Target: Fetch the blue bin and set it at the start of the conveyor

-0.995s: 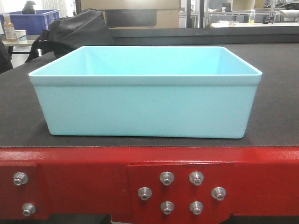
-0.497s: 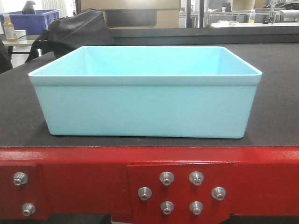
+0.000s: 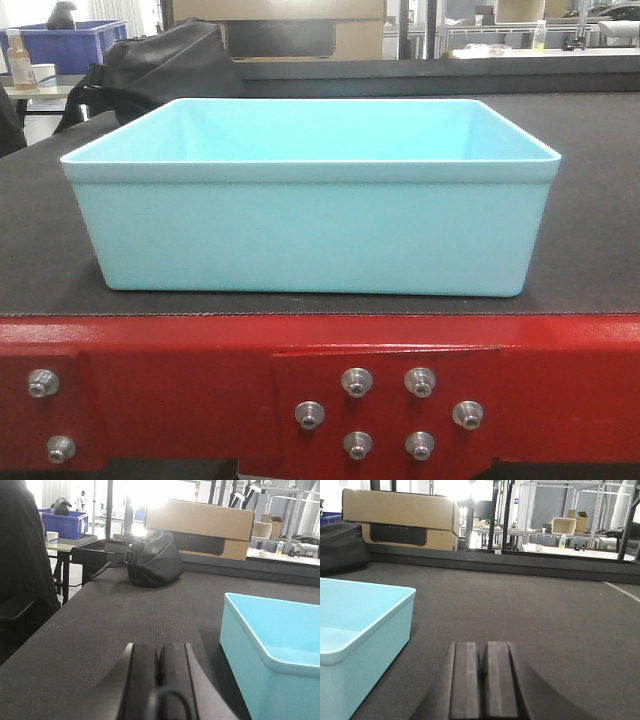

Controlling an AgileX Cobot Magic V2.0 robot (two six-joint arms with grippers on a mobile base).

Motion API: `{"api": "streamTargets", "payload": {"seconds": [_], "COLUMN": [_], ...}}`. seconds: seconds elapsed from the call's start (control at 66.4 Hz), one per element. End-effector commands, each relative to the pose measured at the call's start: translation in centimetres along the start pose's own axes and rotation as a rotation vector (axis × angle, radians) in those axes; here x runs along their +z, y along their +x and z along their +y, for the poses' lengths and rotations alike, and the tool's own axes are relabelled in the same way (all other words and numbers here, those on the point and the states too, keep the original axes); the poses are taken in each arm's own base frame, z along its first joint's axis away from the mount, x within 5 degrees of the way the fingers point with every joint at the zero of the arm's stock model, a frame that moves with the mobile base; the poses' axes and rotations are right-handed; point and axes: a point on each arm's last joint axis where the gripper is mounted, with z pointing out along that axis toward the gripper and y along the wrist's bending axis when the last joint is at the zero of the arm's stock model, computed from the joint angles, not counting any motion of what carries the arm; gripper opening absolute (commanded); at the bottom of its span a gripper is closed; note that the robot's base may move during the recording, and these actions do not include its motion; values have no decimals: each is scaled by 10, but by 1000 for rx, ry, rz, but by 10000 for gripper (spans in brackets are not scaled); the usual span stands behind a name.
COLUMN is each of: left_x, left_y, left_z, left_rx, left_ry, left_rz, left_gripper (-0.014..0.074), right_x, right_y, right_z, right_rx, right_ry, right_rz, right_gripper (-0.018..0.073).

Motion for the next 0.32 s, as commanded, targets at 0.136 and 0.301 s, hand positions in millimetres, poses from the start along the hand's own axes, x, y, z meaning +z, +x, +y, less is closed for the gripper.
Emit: {"api": "streamTargets", "payload": {"seconds": [0.136, 0.301], "left_x": [0, 0], "left_y": [-3, -3], "left_z": [0, 0], "left_rx": [-1, -1], "left_ry": [-1, -1], "left_rz": [-24, -24], "left_gripper": [-111, -111], "right_x": [0, 0], "right_y": [-1, -1], "right_z": [0, 0], "right_rx": [-9, -9], "right_ry": [8, 8], "right_rz": [-17, -17], "right_gripper": [-165, -165]}}
